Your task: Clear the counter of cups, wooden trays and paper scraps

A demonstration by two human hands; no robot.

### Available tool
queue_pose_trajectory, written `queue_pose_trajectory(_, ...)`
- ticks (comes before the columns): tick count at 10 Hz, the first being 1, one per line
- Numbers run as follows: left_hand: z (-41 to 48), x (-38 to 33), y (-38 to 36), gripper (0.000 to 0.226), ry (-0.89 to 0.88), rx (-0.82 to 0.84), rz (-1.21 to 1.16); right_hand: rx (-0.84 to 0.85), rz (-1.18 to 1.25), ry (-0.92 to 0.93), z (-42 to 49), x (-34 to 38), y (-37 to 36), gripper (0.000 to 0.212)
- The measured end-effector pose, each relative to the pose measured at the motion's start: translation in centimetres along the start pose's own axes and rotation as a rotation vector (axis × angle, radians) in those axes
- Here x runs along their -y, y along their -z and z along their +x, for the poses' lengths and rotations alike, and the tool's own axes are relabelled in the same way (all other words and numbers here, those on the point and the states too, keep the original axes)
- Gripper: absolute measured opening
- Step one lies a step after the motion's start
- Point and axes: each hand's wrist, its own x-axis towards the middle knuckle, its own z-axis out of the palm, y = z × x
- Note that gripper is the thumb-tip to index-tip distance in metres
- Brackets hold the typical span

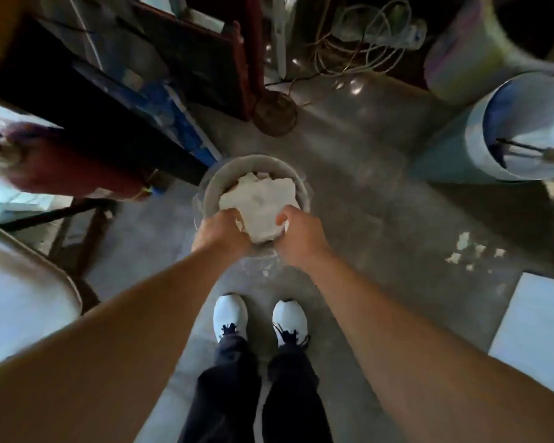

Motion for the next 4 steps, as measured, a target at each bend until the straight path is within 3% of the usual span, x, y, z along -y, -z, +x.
queue_pose_trajectory(1,5.3,0.5,-1.9,0.038,0.021,0.008,0.010,0.035,0.033,-0.005,3.7,-1.1,-2.1,0.030)
queue_pose_trajectory(3,10.2,-0.2,-3.5,0.067,-0.211,0.081,0.314,0.098,0.074,0.058,7.7,-0.8,-2.8,0.041)
queue_pose_trajectory(4,10.1,0.4,-3.6,0.079,-0.142,0.045,0.221,0.099,0.123,0.062,7.8,-0.8,-2.8,0.045)
